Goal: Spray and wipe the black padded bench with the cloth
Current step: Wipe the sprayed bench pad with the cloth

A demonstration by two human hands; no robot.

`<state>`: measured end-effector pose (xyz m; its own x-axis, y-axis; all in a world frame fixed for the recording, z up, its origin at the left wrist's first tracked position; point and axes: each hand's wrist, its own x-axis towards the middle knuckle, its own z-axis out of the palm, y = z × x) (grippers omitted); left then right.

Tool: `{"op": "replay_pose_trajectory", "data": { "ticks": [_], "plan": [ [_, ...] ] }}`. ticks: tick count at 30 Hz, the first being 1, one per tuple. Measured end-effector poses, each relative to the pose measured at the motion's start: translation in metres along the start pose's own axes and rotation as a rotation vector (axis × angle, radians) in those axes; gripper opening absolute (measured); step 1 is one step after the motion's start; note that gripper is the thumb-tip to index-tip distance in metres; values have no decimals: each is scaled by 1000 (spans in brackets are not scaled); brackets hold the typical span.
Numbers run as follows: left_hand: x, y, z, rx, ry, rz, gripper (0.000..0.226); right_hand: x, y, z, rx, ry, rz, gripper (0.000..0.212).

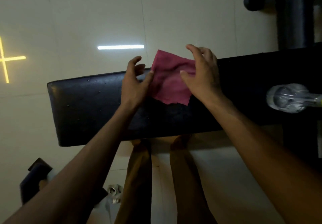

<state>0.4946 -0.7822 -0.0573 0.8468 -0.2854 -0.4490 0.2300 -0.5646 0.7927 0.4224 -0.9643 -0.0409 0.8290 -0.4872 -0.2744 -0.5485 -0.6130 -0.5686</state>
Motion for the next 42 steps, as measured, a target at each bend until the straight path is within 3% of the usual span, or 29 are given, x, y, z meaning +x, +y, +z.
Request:
{"op": "replay_pose_trajectory", "data": {
  "ticks": [5,11,18,21,23,25,28,32,34,37,39,40,42],
  "plan": [
    [14,-75,-41,538,93,92,53,-8,3,70,-388,-264,-100,85],
    [6,-167,-80,883,49,274,67,20,24,114,-559,-177,-18,92],
    [11,-185,-74,893,163,336,69,2,-25,180,-536,80,150,67],
    [12,-186,-74,890,182,351,69,-21,-40,200,-568,37,-30,60],
    [10,-184,-75,877,182,353,69,-39,-20,192,-623,-58,-223,60],
    [10,-184,-74,859,176,357,69,-51,15,168,-635,-64,-277,59],
    [11,-184,-75,844,177,353,70,-48,49,142,-599,102,-3,58],
    [12,-186,-75,846,172,358,69,-14,5,172,-478,337,405,61],
    [12,-188,-75,857,187,357,69,-15,-21,190,-496,267,294,59],
    [11,-188,-76,864,196,362,67,-52,-21,194,-604,2,-167,61],
    [10,-187,-76,855,193,366,66,-60,1,176,-604,-104,-320,63],
    [10,-187,-76,852,193,367,66,-56,13,167,-604,-87,-306,62],
    [11,-187,-76,851,202,370,66,-32,23,159,-559,87,-67,61]
  ]
}}
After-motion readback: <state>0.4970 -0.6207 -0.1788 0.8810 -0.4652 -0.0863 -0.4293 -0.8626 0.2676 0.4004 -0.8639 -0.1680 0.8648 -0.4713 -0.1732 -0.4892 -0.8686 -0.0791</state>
